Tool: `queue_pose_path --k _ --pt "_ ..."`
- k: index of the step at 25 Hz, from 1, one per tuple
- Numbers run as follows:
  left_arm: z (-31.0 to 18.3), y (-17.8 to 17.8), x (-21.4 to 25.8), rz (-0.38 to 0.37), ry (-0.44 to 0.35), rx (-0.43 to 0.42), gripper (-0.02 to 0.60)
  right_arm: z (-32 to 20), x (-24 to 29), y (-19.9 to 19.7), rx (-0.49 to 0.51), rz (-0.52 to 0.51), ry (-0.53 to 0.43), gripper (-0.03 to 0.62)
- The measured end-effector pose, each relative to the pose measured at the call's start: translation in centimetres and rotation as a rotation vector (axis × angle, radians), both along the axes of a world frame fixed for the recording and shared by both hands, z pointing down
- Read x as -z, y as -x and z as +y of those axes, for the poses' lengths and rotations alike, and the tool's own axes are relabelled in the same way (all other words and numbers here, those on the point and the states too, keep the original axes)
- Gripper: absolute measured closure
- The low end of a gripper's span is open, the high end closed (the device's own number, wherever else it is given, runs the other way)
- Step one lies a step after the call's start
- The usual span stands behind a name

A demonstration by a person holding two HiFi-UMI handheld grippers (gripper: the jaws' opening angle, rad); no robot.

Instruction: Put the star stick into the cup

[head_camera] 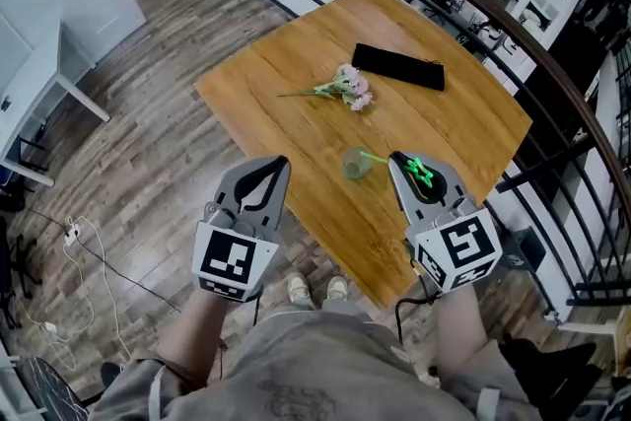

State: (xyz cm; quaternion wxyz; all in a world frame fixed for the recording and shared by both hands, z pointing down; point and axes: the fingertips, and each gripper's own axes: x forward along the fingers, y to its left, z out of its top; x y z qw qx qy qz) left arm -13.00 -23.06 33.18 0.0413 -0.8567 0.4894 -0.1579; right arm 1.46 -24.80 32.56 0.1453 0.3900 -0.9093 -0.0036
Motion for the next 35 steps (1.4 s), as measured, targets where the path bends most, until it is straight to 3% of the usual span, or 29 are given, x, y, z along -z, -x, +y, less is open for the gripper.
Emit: queue_pose_path --k 10,27,35 --pt "-5.9 -2.1 -5.3 -0.052 0.079 -0.049 0.565 -5.5 -6.7 0.7 -0.014 0.017 0.148 0.554" --pt "-7.9 -4.3 -19.1 -0.036 0.374 -0.117 0.565 -8.8 -21.8 0.0 -0.077 0.066 0.436 0.554" --pt "-8.1 -3.9 -21.3 -0.047 0.42 -0.116 0.565 -9.3 -23.4 0.3 -0.062 0.086 0.456 0.553"
